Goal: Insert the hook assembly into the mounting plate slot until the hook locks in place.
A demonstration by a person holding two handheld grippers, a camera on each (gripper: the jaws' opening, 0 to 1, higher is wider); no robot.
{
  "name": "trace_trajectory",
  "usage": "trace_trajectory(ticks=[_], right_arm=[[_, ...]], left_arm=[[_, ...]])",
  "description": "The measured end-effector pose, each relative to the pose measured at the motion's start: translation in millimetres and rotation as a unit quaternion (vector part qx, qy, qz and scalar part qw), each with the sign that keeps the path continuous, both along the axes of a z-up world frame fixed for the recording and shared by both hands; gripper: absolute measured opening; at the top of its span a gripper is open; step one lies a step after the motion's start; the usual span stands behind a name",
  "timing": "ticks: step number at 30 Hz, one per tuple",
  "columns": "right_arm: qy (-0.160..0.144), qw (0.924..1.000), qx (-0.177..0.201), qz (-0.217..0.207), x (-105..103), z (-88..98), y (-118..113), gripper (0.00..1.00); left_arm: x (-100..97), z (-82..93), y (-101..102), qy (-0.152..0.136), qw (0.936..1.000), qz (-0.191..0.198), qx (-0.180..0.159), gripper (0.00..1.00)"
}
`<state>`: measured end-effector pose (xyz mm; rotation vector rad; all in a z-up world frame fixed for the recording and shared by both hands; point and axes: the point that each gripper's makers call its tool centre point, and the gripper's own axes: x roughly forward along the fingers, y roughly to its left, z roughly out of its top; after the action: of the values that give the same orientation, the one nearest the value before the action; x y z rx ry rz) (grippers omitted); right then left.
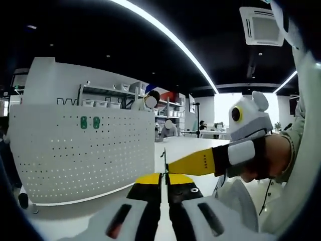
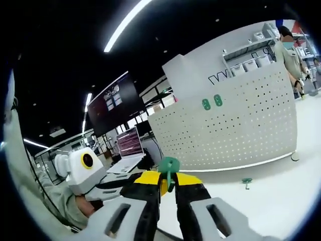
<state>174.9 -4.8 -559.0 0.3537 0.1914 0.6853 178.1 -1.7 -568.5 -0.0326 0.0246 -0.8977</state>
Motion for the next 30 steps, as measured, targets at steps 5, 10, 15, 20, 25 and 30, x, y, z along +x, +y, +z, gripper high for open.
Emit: trace_trajectory(ticks=[5,10,15,20,25,30], right_arm=[[-0.009,0.9999,-0.006,-0.002,-2.0,0.7,1.6,0.02],[-0.012,0.9999,-0.007,-0.001,-1.8,0.4,2.4,0.02],[-0.017,0.9996,-0.021,0.002,-0.8,-1.0,5.8,0.01],[-0.023,0.9994,-0.026,-0.005,5.0,-2.8,4.1,0.01],[-0.028,0.9987,-0.041,-0.013,13.6,-6.1,-0.1,0.01],[-0.030,0.9977,-0.056,-0.025,25.1,-12.3,-7.4,0.01]], left_arm=[[-0.8,-1.3,-0.5,0.003,1.0000,0.003,0.001,0.04],[-0.6,-2.8,1.0,0.003,1.0000,0.007,0.005,0.04],[0.1,-5.0,2.6,0.003,0.9998,0.013,0.016,0.05],[2.5,-19.0,8.5,0.025,0.9982,0.028,0.046,0.12],[5.2,-38.6,19.1,0.063,0.9942,0.043,0.075,0.20],[5.6,-67.4,31.0,0.115,0.9853,0.055,0.114,0.28]])
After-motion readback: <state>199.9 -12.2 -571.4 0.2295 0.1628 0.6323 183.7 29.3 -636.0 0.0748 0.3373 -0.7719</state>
